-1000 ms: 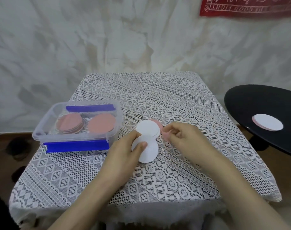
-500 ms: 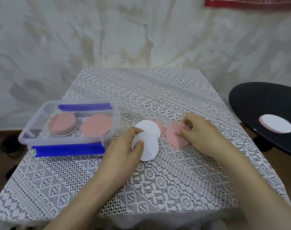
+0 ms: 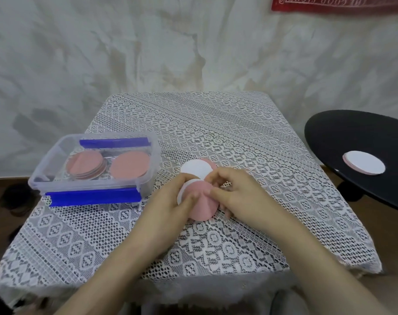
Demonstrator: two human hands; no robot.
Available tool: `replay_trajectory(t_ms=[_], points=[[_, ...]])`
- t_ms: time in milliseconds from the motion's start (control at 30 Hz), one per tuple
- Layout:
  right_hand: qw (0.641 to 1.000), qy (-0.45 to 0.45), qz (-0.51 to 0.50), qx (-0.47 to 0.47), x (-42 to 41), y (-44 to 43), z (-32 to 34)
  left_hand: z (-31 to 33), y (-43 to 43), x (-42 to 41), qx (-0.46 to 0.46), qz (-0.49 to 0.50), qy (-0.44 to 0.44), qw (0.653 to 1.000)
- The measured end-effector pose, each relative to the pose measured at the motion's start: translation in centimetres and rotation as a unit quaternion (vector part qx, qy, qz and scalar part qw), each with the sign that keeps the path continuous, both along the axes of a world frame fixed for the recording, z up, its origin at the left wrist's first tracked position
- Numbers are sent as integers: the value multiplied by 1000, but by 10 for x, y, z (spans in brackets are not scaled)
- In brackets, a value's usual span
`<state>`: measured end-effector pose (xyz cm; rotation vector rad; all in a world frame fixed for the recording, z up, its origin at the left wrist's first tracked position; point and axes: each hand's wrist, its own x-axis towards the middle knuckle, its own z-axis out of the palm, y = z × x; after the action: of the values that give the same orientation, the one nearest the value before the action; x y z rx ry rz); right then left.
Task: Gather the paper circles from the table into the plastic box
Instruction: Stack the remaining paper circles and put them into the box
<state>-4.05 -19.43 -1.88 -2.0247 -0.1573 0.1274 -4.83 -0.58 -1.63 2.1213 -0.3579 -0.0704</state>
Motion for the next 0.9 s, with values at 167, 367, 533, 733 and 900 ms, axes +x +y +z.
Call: replay_trajectory(t_ms=[167, 367, 533, 733, 900], points=[[991, -55, -64, -102, 20, 4, -2, -1, 11, 1, 28, 29, 4, 999], [952, -78, -70, -287, 43, 15, 1, -2, 16, 4, 18, 40, 20, 999], [957, -40, -90, -272, 55, 14, 2, -5, 18, 7, 20, 38, 23, 999], [971, -54, -136, -189, 57, 0, 3, -10, 20, 9, 4, 45, 14, 999], [986, -28, -162, 27, 45, -13, 14, -8, 19, 7, -6, 53, 12, 998]])
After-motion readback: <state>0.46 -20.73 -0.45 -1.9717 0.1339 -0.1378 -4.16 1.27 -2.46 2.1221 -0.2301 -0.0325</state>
